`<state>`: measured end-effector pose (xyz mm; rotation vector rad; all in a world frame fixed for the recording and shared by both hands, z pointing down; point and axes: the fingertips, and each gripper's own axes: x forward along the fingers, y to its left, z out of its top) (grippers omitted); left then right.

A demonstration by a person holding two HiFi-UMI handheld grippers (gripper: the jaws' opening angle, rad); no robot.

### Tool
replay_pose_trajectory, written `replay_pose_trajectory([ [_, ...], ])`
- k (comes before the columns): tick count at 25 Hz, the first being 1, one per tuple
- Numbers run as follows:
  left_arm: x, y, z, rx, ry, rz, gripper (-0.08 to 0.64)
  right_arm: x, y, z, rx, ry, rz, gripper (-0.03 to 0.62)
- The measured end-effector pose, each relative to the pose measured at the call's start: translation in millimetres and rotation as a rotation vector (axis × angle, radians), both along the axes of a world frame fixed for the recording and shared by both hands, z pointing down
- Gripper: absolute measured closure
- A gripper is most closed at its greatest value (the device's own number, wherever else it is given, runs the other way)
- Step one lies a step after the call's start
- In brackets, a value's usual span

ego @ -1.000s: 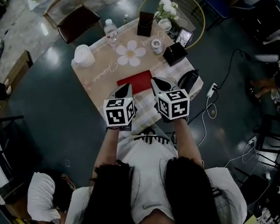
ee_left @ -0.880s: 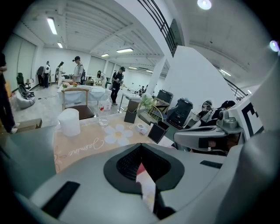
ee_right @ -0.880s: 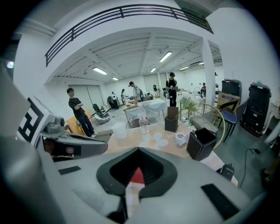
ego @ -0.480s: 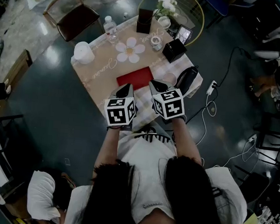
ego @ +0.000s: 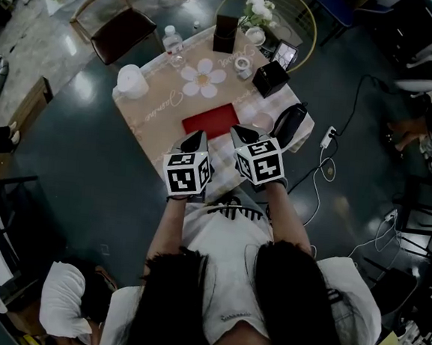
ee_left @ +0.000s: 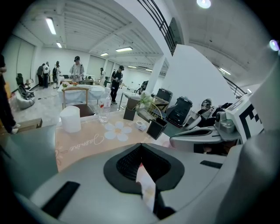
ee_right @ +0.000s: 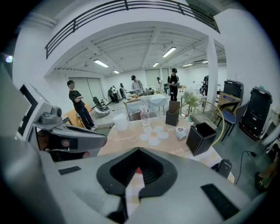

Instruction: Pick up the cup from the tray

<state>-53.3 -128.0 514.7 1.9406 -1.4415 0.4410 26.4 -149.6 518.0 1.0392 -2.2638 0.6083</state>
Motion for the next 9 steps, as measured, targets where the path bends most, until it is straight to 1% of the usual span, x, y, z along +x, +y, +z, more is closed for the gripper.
replay_pose_trajectory([
  [9, -2.6, 4.7, -1.2, -0.002, 0.001, -0.006, 0.555, -1.1, 4.7, -1.8, 0.002, 0.007, -0.006, 0.586],
])
